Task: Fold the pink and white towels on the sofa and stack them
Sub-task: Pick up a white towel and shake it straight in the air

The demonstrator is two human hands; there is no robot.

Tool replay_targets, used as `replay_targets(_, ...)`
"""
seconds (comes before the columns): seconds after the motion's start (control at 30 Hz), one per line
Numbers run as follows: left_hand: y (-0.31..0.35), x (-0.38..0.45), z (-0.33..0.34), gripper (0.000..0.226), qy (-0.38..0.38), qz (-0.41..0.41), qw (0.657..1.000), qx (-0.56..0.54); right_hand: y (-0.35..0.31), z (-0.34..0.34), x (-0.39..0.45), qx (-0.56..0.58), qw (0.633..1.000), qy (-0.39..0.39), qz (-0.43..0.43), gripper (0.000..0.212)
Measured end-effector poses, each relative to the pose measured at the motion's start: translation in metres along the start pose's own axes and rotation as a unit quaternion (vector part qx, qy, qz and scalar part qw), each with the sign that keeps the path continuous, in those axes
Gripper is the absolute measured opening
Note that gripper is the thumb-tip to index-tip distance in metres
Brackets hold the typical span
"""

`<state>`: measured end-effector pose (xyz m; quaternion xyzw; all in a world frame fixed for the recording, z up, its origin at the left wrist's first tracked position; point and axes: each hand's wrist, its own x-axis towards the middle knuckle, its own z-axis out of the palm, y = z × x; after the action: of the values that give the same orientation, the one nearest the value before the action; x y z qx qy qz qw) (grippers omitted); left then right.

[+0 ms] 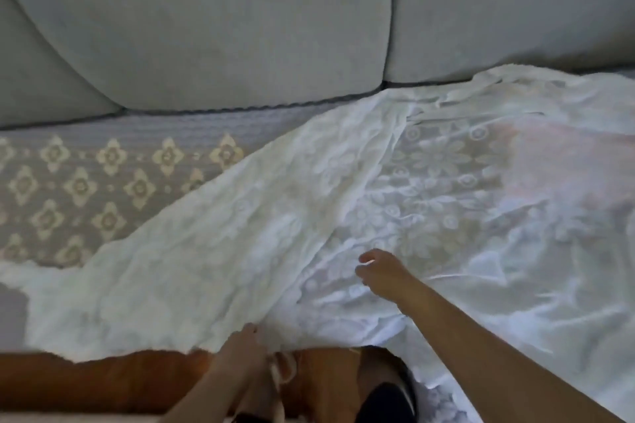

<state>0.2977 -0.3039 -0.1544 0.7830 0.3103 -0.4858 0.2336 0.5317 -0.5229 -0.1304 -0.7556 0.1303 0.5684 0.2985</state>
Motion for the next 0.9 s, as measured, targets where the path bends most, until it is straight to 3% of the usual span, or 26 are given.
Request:
replay_targets(0.13, -0.059, 0.023, 0.008, 0.035, 0.089, 0.066, 0.993, -0.051, -0.033, 0.093, 0.021, 0.191, 0.978, -0.051, 0.075, 0.025)
replay_targets(0.2, -0.073, 0.018, -0.002, 0.029, 0.081, 0.046, 0.992, -0.086, -0.047, 0.141, 0.026, 0.278, 0.953, -0.05, 0.105, 0.022)
replay_targets(0.23, -0.082, 0.011, -0.003, 0.039, 0.068, 0.057, 0.992, -0.095, -0.052, 0.164, 0.025, 0.312, 0.942, -0.038, 0.12, 0.021)
replay_targets(0.4, -0.119, -0.018, 0.002, 0.081, 0.022, 0.087, 0.969, -0.229, -0.089, 0.25, -0.023, 0.252, 0.96, -0.005, 0.123, 0.016)
replay_targets(0.47, -0.117, -0.035, -0.005, 0.093, 0.066, 0.097, 0.967, -0.228, -0.103, 0.265, -0.052, 0.226, 0.969, 0.011, 0.095, 0.017)
replay_targets(0.53, -0.111, -0.048, -0.015, 0.102, 0.107, 0.077, 0.948, -0.291, -0.118, 0.269, -0.082, 0.241, 0.969, 0.029, 0.051, 0.033)
replay_targets(0.6, -0.11, -0.049, -0.027, 0.09, 0.165, 0.044, 0.935, -0.311, -0.134, 0.263, -0.11, 0.325, 0.946, 0.005, -0.001, 0.04)
replay_targets(0.7, -0.125, -0.059, -0.064, 0.032, 0.27, 0.061, 0.906, -0.321, -0.164, 0.241, -0.144, 0.466, 0.878, -0.084, -0.066, 0.043)
replay_targets(0.73, -0.134, -0.064, -0.081, 0.017, 0.294, 0.053, 0.89, -0.346, -0.172, 0.234, -0.145, 0.496, 0.861, -0.08, -0.083, 0.042)
replay_targets(0.8, -0.159, -0.074, -0.115, 0.006, 0.295, 0.031, 0.876, -0.381, -0.191, 0.224, -0.149, 0.554, 0.824, -0.05, -0.111, 0.04)
replay_targets(0.9, -0.202, -0.093, -0.168, 0.006, 0.265, 0.076, 0.899, -0.339, -0.208, 0.231, -0.148, 0.592, 0.798, -0.006, -0.115, 0.04)
